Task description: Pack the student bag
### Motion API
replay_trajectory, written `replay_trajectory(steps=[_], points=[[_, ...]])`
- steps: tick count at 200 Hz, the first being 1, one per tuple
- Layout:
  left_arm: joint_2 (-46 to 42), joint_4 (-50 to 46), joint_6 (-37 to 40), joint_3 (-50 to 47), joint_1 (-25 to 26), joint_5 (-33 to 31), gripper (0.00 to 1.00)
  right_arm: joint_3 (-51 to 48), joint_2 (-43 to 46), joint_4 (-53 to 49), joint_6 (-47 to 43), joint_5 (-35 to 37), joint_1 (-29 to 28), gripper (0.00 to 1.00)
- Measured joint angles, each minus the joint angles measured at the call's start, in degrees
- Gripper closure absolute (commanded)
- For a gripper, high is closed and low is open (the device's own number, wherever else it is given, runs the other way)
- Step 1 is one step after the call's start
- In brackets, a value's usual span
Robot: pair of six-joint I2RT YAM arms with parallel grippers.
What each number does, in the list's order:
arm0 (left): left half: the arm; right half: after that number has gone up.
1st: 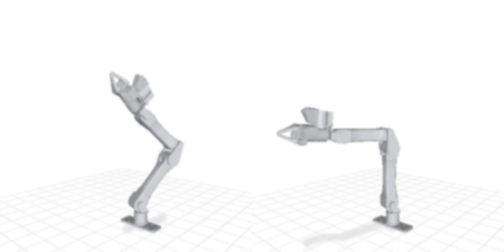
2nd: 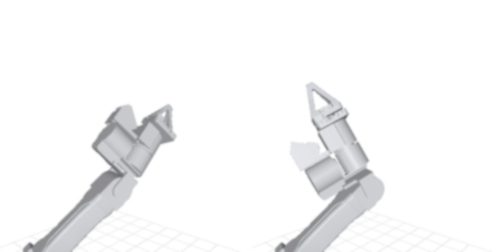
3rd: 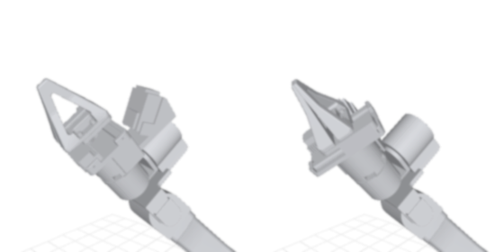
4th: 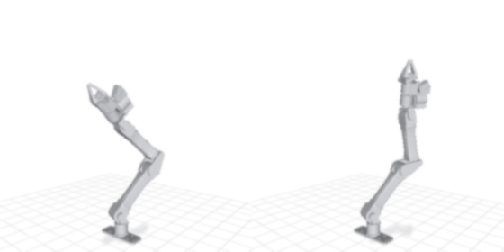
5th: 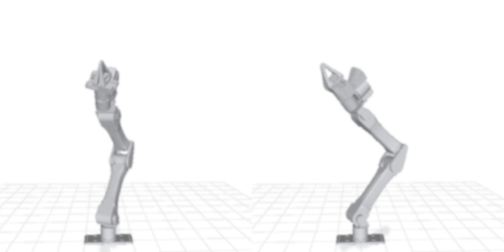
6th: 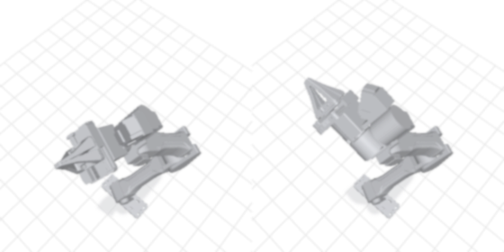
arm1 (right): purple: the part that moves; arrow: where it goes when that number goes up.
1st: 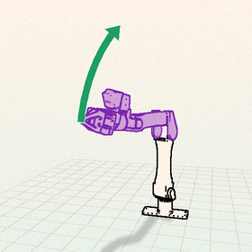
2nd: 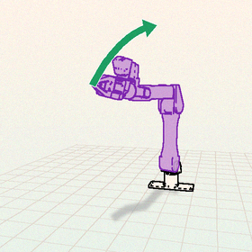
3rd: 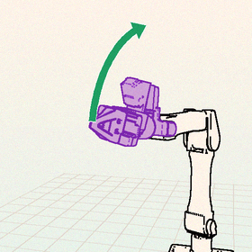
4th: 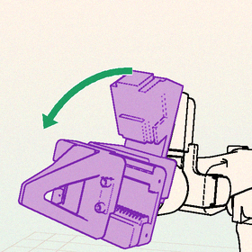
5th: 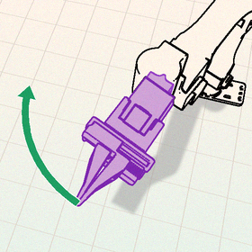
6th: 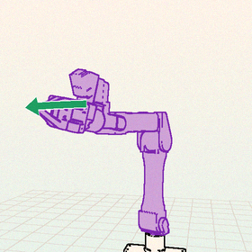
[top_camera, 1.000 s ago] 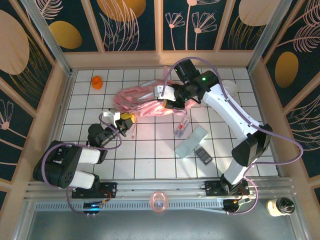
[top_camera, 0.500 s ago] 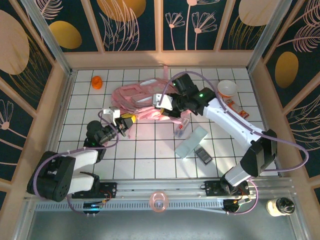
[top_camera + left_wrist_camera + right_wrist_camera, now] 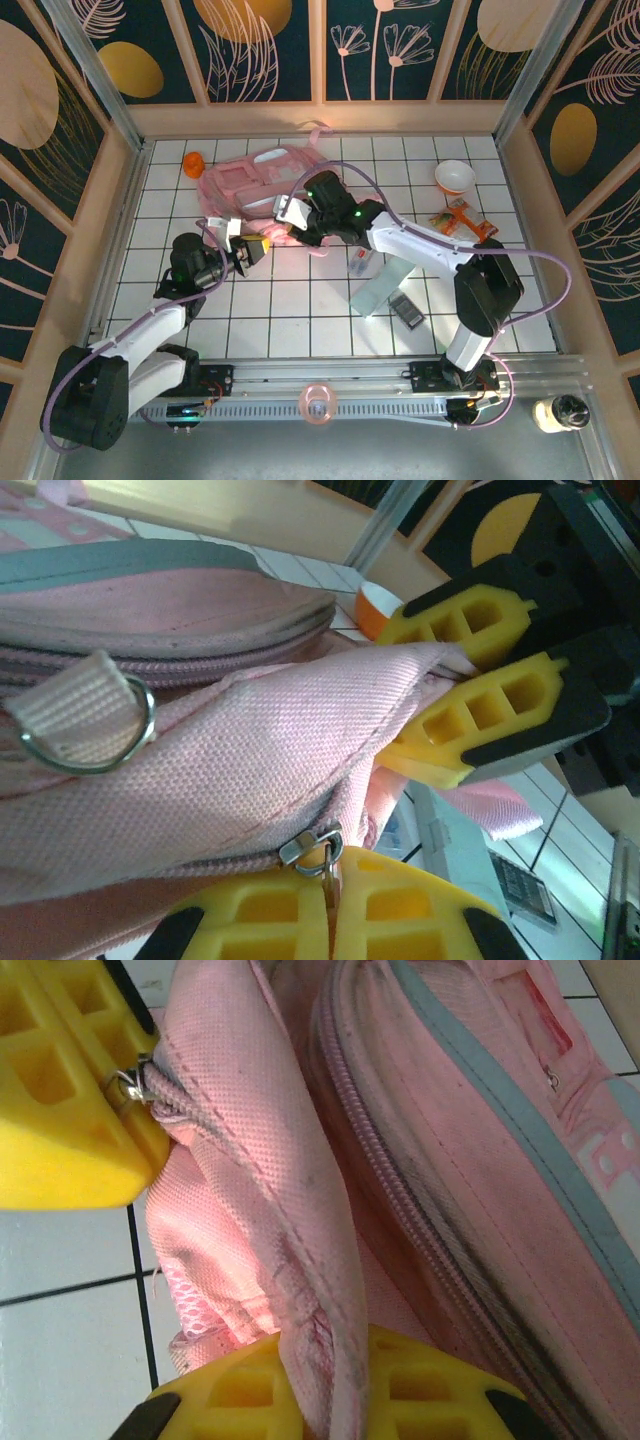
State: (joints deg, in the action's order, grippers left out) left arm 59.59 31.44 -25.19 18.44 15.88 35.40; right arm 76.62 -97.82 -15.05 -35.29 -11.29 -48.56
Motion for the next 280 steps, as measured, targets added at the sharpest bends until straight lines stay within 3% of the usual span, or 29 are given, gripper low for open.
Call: replay_trajectory(steps=[18,43,59,99,125,148,191,197,215,249,280], points=[[-0.1,-0.5,-1.0,0.0,0.2,-1.5,1.00,-1.9,0.1,2.6,4.5,-0.1,0.0,0.55],[-0.8,-2.7,-2.0,0.0,0.7,-4.3,1.00,-7.2,3.2,5.9,13.8,0.0,0.2,0.44],[-1.4,-4.0,-2.1,0.0,1.0,-5.3,1.00,-10.2,7.2,6.1,26.6,-1.0,0.9,0.39],[-1.5,-6.7,-2.1,0.0,1.3,-6.1,1.00,-16.6,16.2,6.4,64.0,-1.6,4.2,0.37],[-1.5,-7.3,-2.1,0.0,1.3,-6.1,1.00,-26.7,18.5,10.4,82.0,-2.5,3.7,0.36],[-1.5,-7.7,-2.1,0.0,1.3,-6.1,1.00,-30.8,17.7,10.8,91.4,-3.4,3.5,0.35],[-1.3,-7.7,-2.0,0.0,1.3,-5.7,1.00,-30.9,14.9,19.6,99.0,-5.5,3.7,0.34],[-1.2,-7.7,-2.1,0.0,1.3,-5.5,1.00,-30.9,14.2,20.8,99.9,-5.7,3.8,0.38],[-1.0,-7.7,-2.1,0.0,1.3,-4.8,1.00,-30.9,12.0,22.6,101.8,-5.9,4.2,0.63],[-0.5,-8.0,-2.1,0.0,1.3,-3.8,1.00,-29.1,9.9,22.8,102.2,-4.5,3.9,0.88],[0.2,-8.3,-2.8,0.8,1.4,-2.7,0.92,-25.9,8.7,22.4,101.6,-1.5,1.8,0.94]])
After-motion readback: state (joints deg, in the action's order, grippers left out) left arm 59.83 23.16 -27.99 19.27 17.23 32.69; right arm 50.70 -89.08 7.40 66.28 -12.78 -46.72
